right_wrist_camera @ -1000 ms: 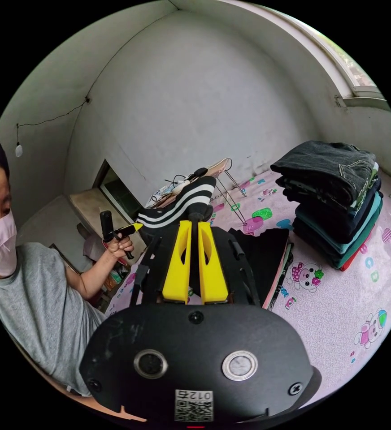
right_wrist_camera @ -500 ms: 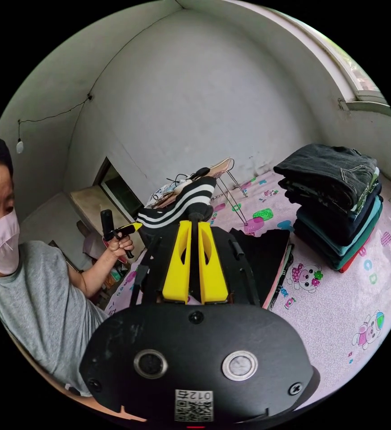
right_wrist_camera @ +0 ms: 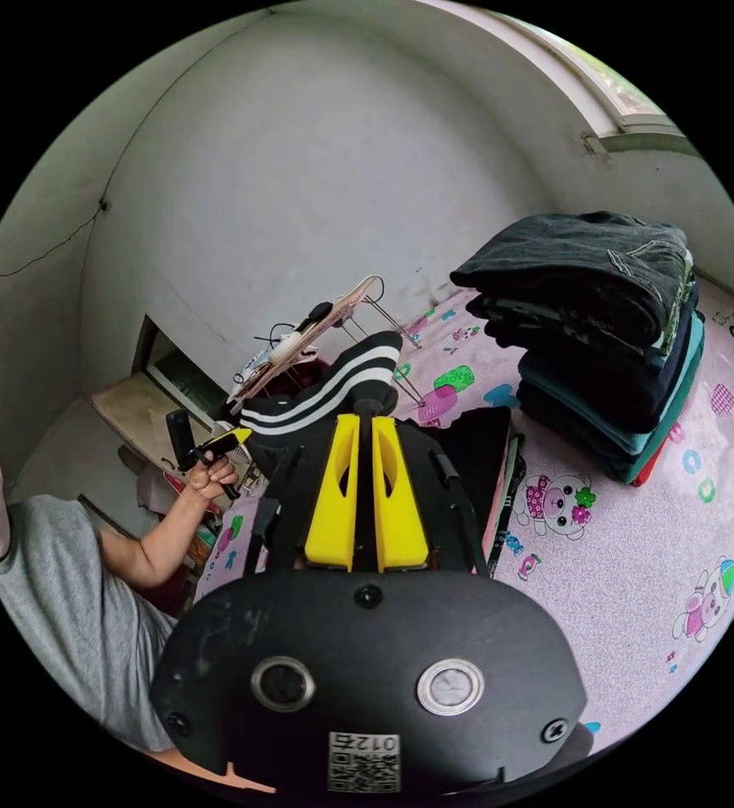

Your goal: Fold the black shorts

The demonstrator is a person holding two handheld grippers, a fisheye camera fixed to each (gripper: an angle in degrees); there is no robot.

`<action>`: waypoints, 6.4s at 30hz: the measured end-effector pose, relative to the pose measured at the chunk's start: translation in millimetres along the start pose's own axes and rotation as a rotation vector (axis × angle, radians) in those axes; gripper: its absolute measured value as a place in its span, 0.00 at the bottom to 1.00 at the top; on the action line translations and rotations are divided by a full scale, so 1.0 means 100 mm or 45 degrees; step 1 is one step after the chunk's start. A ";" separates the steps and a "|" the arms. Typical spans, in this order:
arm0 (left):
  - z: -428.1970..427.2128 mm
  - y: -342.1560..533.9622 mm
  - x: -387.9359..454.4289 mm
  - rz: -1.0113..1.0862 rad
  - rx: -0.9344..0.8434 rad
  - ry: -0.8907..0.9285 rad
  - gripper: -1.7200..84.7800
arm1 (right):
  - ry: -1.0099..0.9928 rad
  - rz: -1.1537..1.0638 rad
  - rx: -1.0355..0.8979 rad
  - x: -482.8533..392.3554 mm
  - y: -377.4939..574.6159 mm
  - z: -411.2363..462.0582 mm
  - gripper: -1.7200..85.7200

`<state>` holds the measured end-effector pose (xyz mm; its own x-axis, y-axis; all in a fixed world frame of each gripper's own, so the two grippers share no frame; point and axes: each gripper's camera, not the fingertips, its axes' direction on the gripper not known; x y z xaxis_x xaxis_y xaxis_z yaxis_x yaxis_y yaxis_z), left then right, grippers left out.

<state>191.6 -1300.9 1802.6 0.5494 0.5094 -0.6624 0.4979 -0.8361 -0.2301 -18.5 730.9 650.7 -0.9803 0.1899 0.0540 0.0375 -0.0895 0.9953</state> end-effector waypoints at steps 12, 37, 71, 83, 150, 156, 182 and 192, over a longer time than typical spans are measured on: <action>1.03 -0.46 -0.88 -0.032 0.016 -0.121 0.03 | 0.243 -0.035 -0.148 0.42 -0.03 0.76 0.03; 2.50 0.02 -1.66 -0.953 -0.457 0.014 0.12 | 0.203 0.671 -0.845 2.00 2.03 0.70 0.09; 3.67 -0.30 -2.40 -1.227 -0.441 0.165 0.05 | 0.139 0.911 -0.799 2.26 3.19 0.13 0.02; 3.86 -0.66 -2.27 -0.934 -0.649 -0.034 0.02 | 0.311 0.771 -0.846 1.95 3.39 0.07 0.01; 3.86 -0.29 -1.88 -1.076 -0.559 -0.154 0.02 | 0.517 0.762 -0.865 1.55 3.94 0.03 0.01; 4.01 -0.44 -1.80 -0.878 -0.720 -0.305 0.02 | 0.537 0.728 -0.881 1.57 3.91 0.04 0.01; 3.29 -0.04 -2.53 -1.352 -0.398 0.161 0.13 | 0.114 1.079 -0.709 2.31 3.60 -0.38 0.07; 3.23 -0.19 -2.46 -1.262 -0.420 0.165 0.06 | 0.074 1.045 -0.676 2.32 3.35 -0.41 0.02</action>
<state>-169.8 -1476.4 1739.9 -0.1456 0.9693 -0.1983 0.9111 0.0532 -0.4087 -241.4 704.8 993.9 -0.6970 -0.1752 0.6954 0.6343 -0.6030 0.4838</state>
